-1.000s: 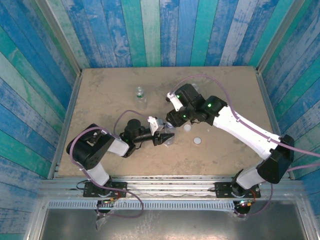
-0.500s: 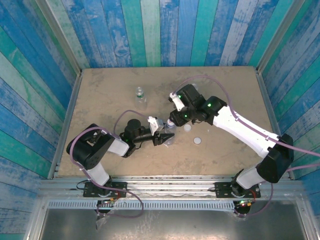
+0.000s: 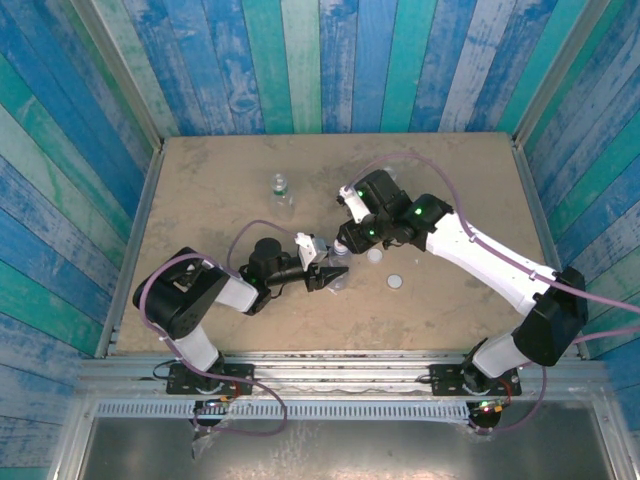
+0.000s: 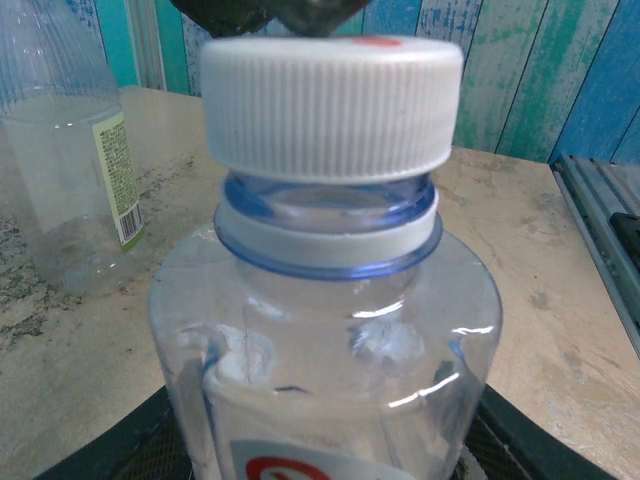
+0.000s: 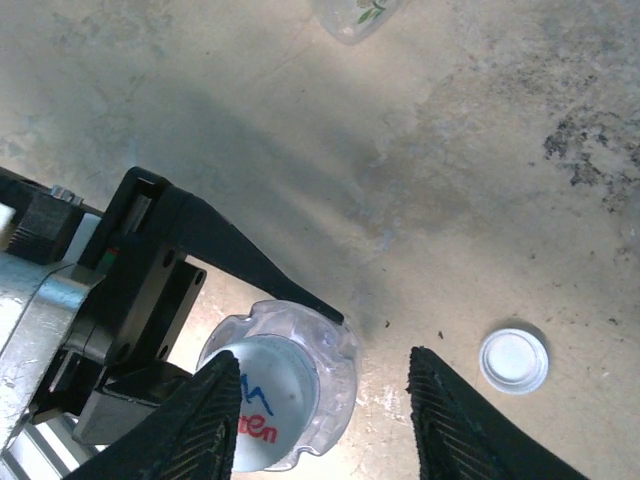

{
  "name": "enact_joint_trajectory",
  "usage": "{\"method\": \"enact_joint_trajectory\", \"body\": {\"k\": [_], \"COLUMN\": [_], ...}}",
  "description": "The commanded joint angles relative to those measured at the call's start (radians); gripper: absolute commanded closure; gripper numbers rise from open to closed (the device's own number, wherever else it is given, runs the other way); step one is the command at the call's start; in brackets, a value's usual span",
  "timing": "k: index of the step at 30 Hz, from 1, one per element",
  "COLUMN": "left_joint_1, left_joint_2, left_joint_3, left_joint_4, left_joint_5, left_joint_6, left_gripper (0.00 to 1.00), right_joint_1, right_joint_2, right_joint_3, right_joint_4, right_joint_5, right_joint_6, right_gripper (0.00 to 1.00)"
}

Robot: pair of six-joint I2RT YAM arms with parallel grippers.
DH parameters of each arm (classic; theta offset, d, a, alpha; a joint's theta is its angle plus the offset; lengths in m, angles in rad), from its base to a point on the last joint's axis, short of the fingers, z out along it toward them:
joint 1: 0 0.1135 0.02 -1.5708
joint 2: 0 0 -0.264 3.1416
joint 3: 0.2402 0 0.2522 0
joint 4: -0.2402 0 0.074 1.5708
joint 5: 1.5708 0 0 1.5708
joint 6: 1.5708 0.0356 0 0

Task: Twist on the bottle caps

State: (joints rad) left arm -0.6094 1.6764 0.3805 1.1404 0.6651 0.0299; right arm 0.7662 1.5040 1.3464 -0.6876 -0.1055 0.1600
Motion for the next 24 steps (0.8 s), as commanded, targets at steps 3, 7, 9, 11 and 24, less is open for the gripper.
{"method": "enact_joint_trajectory", "body": {"k": [3,7,9,11,24], "left_joint_1": [0.000,-0.001,-0.001,-0.001,-0.001], "left_joint_2": [0.045,0.044,0.043,0.041,0.049], "left_joint_3": [-0.013,-0.013,-0.015,-0.014,-0.014], "left_joint_4": [-0.089,-0.089,-0.089,-0.091,-0.083], "left_joint_5": [0.004,0.004,0.003,0.003,0.004], "left_joint_6": [0.003,0.003,0.003,0.004,0.002], "left_gripper": [0.44,0.44,0.44,0.44,0.44], "right_joint_1": [-0.002,-0.002,-0.001,-0.001,-0.020], "right_joint_2": [-0.032,-0.014,-0.003,-0.009,-0.023], "right_joint_3": [-0.043,-0.067,-0.066,-0.067,-0.089], "right_joint_4": [-0.002,-0.001,-0.012,-0.006,0.042], "right_joint_5": [-0.043,-0.029,-0.030,-0.035,-0.080], "right_joint_6": [-0.006,-0.004,-0.002,0.003,0.019], "right_gripper": [0.52,0.54,0.56,0.57,0.76]}}
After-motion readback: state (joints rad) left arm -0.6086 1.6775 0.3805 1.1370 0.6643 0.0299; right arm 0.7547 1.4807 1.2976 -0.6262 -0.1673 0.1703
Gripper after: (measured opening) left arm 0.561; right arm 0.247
